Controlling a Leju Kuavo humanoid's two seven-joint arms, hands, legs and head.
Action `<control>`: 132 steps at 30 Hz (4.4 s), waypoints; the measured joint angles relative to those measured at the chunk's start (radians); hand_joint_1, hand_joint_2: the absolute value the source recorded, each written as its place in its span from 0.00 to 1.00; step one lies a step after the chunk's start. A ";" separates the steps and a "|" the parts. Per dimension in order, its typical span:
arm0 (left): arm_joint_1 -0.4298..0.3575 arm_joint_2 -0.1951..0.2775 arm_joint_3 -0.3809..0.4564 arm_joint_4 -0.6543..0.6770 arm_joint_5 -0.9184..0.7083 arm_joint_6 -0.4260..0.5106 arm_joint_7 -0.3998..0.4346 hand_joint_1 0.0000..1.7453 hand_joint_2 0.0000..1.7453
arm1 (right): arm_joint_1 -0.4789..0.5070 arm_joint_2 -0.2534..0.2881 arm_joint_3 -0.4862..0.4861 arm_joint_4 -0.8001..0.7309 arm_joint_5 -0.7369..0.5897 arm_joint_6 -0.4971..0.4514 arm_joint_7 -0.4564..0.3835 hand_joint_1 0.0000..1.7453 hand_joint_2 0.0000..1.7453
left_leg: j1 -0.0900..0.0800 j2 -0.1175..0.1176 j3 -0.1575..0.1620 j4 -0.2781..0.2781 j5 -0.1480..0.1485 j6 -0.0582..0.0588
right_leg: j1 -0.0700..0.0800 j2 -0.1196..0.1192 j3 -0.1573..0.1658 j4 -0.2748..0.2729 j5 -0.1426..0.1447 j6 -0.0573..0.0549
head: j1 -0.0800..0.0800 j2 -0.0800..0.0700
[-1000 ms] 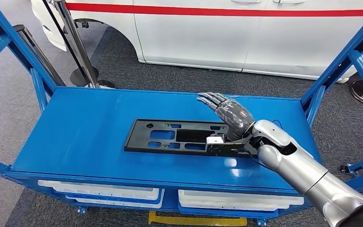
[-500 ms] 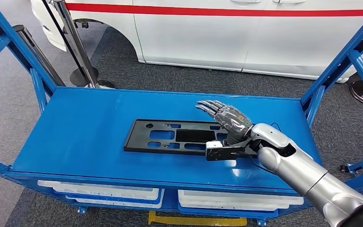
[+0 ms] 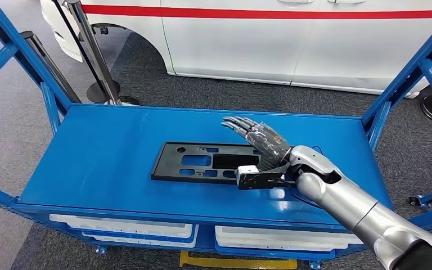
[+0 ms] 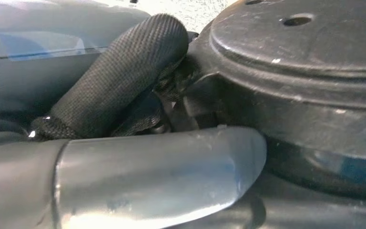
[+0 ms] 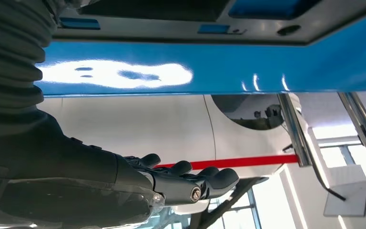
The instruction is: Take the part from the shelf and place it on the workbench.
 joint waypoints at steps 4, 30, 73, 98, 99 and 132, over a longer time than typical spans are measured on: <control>-0.012 -0.019 -0.007 0.062 0.004 -0.042 0.000 0.00 0.00 | 0.001 0.000 0.000 -0.005 -0.011 0.006 -0.014 0.00 0.00 | -0.008 0.000 0.007 -0.004 0.000 0.004 | -0.008 0.000 0.003 0.000 -0.002 0.002 | 0.000 0.000; -0.035 -0.078 -0.010 0.221 0.023 -0.136 -0.015 0.00 0.00 | 0.027 -0.152 -0.014 -0.224 0.032 0.066 0.038 0.00 1.00 | -0.033 0.000 0.040 -0.011 -0.012 0.025 | -0.032 0.002 0.031 0.000 -0.017 0.018 | -0.001 0.000; -0.127 -0.102 -0.033 0.304 -0.011 -0.166 0.272 0.00 0.00 | -0.027 -0.214 0.010 -0.308 0.039 0.188 0.082 0.00 1.00 | -0.047 -0.009 0.096 -0.013 -0.046 0.034 | -0.044 -0.004 0.091 0.000 -0.058 0.031 | -0.001 0.000; -0.123 -0.102 -0.033 0.313 0.013 -0.167 0.281 0.00 0.00 | 0.167 -0.496 -0.160 -0.581 -0.063 0.171 0.141 0.00 1.00 | -0.050 -0.009 0.098 -0.013 -0.049 0.038 | -0.047 -0.005 0.092 0.000 -0.059 0.032 | -0.001 0.000; -0.123 -0.102 -0.033 0.313 0.014 -0.167 0.281 0.00 0.00 | 0.177 -0.507 -0.172 -0.595 -0.064 0.186 0.140 0.00 1.00 | -0.050 -0.009 0.098 -0.013 -0.050 0.038 | -0.047 -0.005 0.092 0.000 -0.060 0.032 | -0.001 0.000; -0.126 -0.095 -0.033 0.320 0.014 -0.167 0.276 0.00 0.00 | 0.288 -0.463 -0.093 -0.579 0.018 0.249 0.144 0.00 1.00 | -0.050 -0.010 0.100 -0.014 -0.052 0.037 | -0.047 -0.006 0.096 0.000 -0.063 0.033 | -0.001 0.000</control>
